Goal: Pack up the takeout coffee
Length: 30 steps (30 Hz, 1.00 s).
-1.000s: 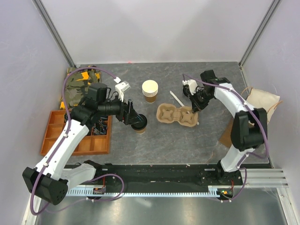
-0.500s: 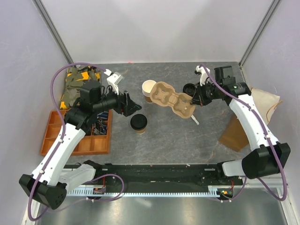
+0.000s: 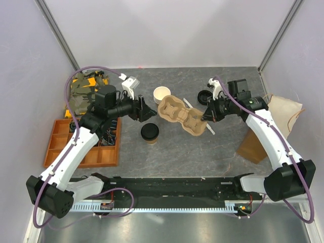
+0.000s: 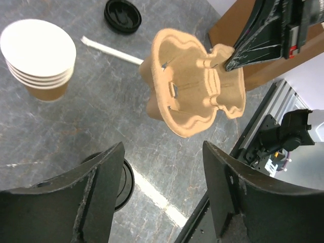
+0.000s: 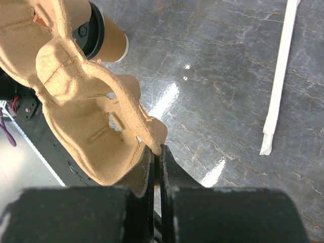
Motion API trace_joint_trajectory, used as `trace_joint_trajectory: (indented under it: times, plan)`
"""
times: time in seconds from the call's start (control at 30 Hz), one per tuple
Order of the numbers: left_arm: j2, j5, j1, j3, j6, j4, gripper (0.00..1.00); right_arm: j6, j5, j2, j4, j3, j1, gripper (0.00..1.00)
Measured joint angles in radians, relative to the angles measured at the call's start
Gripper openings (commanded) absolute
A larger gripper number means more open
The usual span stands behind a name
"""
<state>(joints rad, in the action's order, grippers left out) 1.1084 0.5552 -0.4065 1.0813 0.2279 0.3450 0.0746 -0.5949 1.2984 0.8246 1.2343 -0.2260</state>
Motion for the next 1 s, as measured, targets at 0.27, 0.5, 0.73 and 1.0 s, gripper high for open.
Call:
trace_joint_trajectory:
  times: [0.27,0.5,0.73,1.0]
  plan:
    - [0.012,-0.001,-0.029,-0.074,0.066,-0.033,0.6,0.008,0.001,-0.016,-0.001,-0.042,-0.037,0.0]
    - [0.024,-0.003,-0.052,-0.091,0.091,-0.051,0.57,0.019,0.008,-0.029,0.0,-0.05,-0.064,0.0]
    - [0.032,-0.008,-0.059,-0.099,0.098,-0.06,0.49,0.027,0.016,-0.03,-0.001,-0.061,-0.088,0.0]
    - [0.046,-0.012,-0.061,-0.105,0.111,-0.064,0.34,0.031,0.021,-0.031,0.0,-0.067,-0.106,0.0]
